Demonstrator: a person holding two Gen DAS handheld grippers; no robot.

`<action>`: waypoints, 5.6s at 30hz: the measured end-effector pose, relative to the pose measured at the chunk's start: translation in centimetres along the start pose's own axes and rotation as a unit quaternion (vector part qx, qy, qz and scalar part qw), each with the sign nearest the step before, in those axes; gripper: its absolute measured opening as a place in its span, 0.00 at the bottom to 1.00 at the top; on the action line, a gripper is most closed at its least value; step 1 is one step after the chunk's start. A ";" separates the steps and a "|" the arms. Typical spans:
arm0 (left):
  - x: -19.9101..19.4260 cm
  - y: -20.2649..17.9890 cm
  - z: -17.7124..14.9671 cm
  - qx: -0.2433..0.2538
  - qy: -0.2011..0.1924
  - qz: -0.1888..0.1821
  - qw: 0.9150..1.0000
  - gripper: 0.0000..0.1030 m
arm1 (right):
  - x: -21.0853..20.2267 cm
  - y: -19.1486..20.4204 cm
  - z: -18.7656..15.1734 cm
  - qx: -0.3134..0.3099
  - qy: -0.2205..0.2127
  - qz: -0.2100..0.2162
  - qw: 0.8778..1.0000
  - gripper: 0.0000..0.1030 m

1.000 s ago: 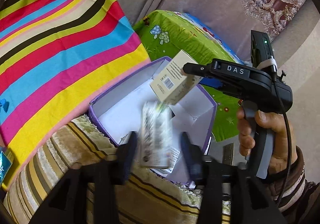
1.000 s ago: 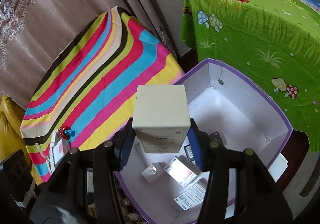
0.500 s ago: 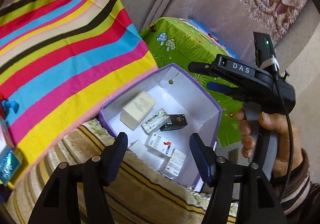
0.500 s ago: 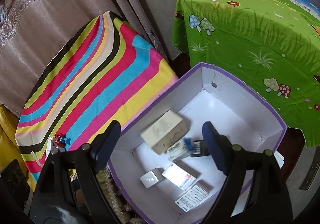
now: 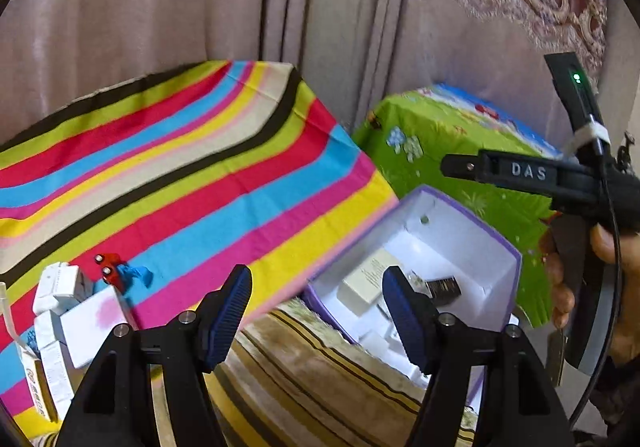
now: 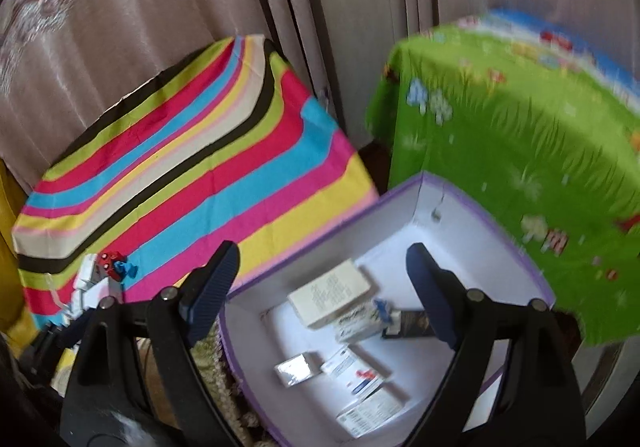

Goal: Organize rigid objects
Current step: 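Open both tools to drop the two boxes into the purple-rimmed box, then move both tools back over the pile of boxes, then grasp the white DING ZHI DENTAL box with the left tool while the right tool grasps the dark blue cube, then carry the dental box with the left tool while the right tool carries the blue cube to the storage box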

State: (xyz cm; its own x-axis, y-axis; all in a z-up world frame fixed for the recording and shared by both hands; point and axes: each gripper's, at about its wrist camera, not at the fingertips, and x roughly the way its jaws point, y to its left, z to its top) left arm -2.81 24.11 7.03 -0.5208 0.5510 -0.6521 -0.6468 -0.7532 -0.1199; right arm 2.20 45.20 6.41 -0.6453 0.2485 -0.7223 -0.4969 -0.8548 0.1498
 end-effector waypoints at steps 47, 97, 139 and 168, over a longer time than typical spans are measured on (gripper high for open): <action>-6.8 18.7 -7.2 -0.201 0.011 0.057 0.978 0.66 | 2.0 15.9 -6.8 -0.113 0.064 0.207 0.970 0.99; -4.9 29.2 -12.7 -0.263 0.143 0.125 0.946 0.54 | 3.3 25.8 -12.3 -0.199 0.184 0.285 0.919 0.99; -4.4 28.4 -12.9 -0.251 0.141 0.118 0.950 0.34 | 7.1 33.0 -15.5 -0.237 0.266 0.248 0.901 0.37; -9.4 25.6 -11.0 -0.205 0.051 0.154 0.965 0.34 | 3.6 30.2 -13.7 -0.189 0.225 0.314 0.903 0.34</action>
State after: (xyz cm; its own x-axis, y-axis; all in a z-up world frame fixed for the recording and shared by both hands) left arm -8.35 -4.32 1.91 -0.5814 0.2562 -0.7722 -0.1852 -0.9659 -0.1811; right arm -7.21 14.00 -0.89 -0.3883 -0.4764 -0.7889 0.1739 -0.8785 0.4449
